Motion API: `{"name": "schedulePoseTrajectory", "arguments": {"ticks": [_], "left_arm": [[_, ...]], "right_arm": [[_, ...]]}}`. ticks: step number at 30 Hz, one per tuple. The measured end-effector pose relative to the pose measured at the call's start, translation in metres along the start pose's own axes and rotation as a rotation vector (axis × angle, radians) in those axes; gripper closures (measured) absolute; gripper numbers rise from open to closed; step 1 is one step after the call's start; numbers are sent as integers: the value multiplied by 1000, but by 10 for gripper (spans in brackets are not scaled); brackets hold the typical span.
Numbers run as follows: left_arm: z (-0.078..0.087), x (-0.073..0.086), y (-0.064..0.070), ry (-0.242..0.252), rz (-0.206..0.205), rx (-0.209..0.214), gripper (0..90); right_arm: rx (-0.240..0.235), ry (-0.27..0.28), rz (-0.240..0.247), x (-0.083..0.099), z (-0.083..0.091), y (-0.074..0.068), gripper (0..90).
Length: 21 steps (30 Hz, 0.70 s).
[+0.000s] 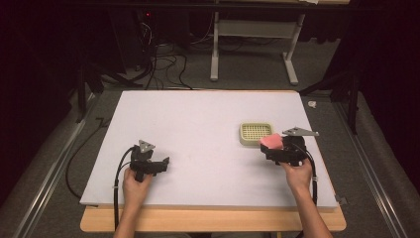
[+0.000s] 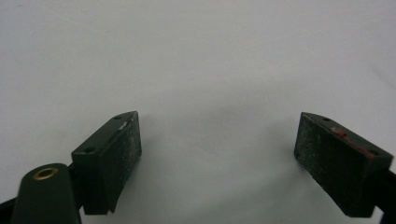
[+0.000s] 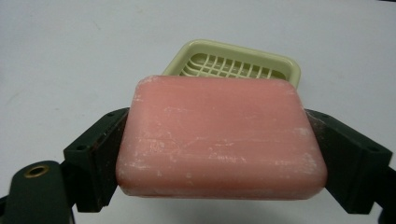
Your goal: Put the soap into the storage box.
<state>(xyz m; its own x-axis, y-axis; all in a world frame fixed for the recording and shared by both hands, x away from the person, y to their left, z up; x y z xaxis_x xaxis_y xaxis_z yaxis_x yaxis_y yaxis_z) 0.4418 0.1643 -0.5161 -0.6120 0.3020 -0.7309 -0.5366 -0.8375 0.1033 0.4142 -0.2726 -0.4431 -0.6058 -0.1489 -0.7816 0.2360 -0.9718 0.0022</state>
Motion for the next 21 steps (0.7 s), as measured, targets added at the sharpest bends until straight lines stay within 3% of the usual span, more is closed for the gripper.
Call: {"name": "schedulePoseTrajectory", "arguments": {"ticks": [11,21], "left_arm": [[0,0,0,0,0,0,154],[0,0,0,0,0,0,154]], "right_arm": [[9,-13,21,-21,-9,-2,136],[19,-52,28,-25,-28,-6,136]]}}
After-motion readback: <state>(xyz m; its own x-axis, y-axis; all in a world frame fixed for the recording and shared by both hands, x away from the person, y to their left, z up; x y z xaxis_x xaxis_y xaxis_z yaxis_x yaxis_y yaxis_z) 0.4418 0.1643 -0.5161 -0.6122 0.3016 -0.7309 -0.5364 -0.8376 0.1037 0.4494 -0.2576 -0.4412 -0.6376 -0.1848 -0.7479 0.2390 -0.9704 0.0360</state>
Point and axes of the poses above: each handheld gripper's, and its own axes: z roughly backward along the jaws, x roughly out of its underside, y roughly to its right, the point moved 4 cm from there along -z, roughly forward along the jaws, and after that the axes turned 8 degrees about x, right-handed, at the moved point
